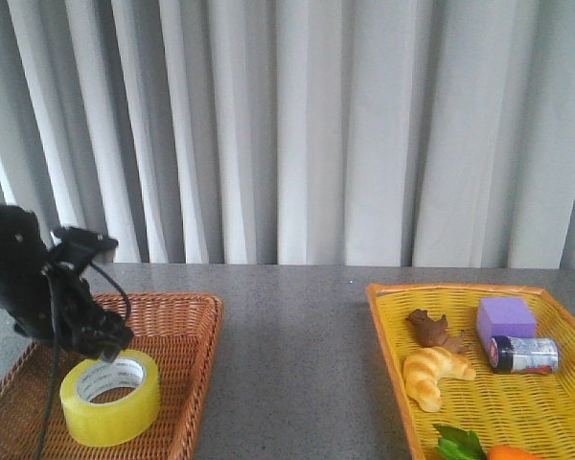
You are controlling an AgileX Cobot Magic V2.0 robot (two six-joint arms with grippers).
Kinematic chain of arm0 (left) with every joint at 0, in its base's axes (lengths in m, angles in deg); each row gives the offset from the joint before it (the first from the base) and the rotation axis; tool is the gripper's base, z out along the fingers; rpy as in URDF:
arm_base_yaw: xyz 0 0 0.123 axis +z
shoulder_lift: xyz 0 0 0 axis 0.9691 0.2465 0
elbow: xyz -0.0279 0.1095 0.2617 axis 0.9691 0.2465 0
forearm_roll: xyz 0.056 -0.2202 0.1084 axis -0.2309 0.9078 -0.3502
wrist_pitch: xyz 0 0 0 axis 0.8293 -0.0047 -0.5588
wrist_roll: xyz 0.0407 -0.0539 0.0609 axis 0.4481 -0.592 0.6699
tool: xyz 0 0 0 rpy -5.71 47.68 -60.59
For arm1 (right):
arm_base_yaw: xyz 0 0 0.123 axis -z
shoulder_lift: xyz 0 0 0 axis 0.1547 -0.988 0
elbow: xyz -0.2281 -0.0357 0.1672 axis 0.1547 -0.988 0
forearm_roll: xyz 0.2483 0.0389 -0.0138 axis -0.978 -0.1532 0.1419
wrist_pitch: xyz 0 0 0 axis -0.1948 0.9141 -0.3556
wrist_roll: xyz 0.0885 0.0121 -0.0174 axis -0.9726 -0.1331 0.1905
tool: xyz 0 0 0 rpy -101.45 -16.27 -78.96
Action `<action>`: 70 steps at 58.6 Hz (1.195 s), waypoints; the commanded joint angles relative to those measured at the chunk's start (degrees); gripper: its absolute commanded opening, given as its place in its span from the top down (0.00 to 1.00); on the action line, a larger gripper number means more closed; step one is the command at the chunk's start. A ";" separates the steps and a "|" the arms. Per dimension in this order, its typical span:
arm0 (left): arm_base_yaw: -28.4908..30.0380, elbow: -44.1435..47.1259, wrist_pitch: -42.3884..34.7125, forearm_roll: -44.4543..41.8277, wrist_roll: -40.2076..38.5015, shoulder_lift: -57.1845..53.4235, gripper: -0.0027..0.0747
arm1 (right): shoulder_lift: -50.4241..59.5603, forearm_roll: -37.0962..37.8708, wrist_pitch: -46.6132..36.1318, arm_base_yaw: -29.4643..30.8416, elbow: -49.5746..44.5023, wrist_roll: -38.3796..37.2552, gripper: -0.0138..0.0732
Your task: Transfer tape with both arms
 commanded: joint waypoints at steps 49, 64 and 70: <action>0.03 37.56 -10.83 7.53 1.05 -56.02 0.29 | 0.03 -0.24 -3.42 0.43 1.38 0.06 0.30; 0.09 54.42 -19.25 7.47 1.10 -70.07 0.29 | 0.03 -0.25 -3.47 0.43 1.38 0.06 0.30; 0.09 58.53 -22.61 7.47 1.10 -73.06 0.30 | 0.03 -0.29 -3.36 0.43 1.38 0.06 0.30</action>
